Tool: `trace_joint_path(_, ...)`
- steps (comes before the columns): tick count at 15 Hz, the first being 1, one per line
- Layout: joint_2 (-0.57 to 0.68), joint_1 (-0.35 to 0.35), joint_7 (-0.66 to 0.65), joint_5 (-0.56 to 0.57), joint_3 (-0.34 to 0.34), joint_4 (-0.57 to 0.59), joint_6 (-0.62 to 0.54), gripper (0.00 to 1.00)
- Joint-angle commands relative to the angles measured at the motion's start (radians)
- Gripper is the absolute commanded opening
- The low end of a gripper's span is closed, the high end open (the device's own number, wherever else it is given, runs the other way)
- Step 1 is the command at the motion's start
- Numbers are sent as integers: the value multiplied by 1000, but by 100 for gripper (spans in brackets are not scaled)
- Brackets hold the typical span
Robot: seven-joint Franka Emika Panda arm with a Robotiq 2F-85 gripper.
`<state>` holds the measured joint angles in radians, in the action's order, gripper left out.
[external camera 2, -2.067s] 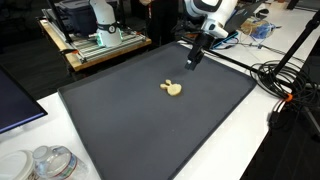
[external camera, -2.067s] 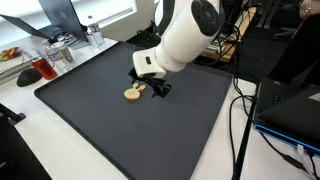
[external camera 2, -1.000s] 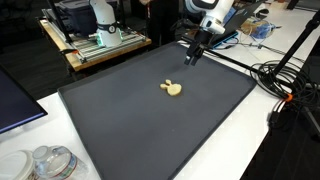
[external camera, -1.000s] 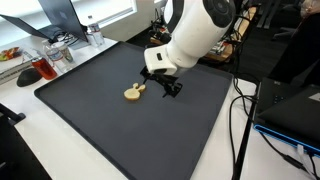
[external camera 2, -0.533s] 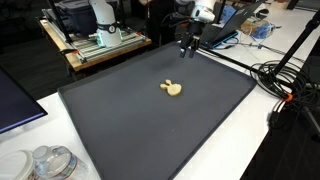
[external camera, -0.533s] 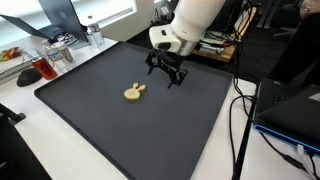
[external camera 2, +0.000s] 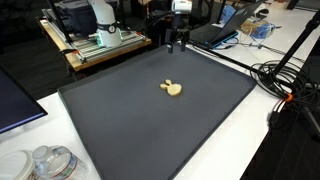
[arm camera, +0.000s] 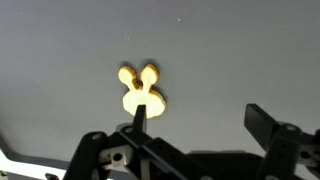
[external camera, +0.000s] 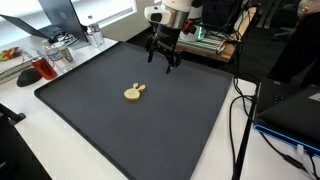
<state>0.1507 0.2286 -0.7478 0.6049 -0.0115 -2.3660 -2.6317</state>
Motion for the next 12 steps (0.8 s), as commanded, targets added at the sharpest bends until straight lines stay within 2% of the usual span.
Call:
trace_joint_path(1, -130, -67, 27, -46, 6, -181, -164, 100)
trace_joint_path(4, -177, -104, 83, -108, 29, -276, -281, 100)
trace_joint_path(5, -191, -119, 144, -161, 34, -315, -340, 100)
trace_joint_path(7, -211, -133, 273, -308, 42, -386, -435, 100)
trace_joint_path(8, -212, -151, 340, -400, 18, -415, -474, 100)
trace_joint_path(10, -180, -126, 419, -553, -9, -466, -611, 100)
trace_joint_path(11, -161, -132, 349, -441, 21, -404, -526, 100)
trace_joint_path(12, -159, -130, 382, -491, 8, -429, -570, 100)
